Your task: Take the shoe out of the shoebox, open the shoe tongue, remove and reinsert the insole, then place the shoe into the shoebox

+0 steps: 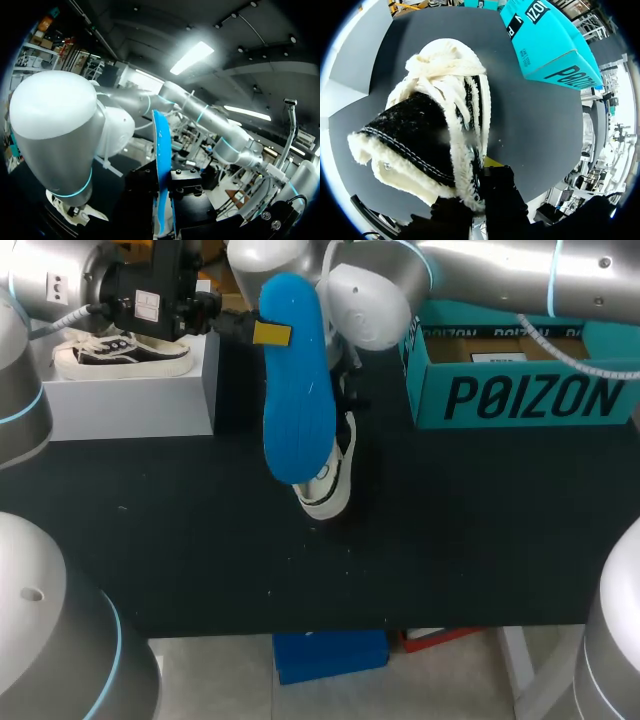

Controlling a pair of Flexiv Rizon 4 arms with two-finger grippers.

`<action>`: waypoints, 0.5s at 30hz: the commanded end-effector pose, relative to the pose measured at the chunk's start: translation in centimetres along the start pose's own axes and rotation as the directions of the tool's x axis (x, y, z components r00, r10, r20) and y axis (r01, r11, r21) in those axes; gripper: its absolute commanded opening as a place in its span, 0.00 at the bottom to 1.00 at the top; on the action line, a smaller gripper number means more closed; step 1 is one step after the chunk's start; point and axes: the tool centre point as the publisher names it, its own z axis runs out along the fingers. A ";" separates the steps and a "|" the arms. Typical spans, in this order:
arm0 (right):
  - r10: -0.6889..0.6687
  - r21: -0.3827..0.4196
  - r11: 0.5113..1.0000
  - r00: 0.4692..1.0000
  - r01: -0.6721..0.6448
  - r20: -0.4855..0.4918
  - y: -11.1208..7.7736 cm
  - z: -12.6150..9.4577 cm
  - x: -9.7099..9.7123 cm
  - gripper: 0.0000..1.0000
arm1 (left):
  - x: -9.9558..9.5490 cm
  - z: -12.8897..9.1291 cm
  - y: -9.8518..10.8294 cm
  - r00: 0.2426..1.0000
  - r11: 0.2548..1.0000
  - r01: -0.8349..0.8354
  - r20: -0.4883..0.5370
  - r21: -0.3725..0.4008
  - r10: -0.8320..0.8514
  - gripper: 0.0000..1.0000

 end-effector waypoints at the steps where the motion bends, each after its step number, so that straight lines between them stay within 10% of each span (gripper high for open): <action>1: -0.026 -0.002 1.000 0.999 0.026 -0.022 0.0 0.8 0.5 0.00 | 0.0 0.1 0.1 1.000 1.000 -0.001 0.002 0.001 0.001 0.00; 15: -0.065 0.011 0.998 0.997 0.066 -0.048 -0.3 3.6 1.7 0.00 | 0.0 0.1 0.1 1.000 1.000 -0.001 0.002 0.001 0.001 0.00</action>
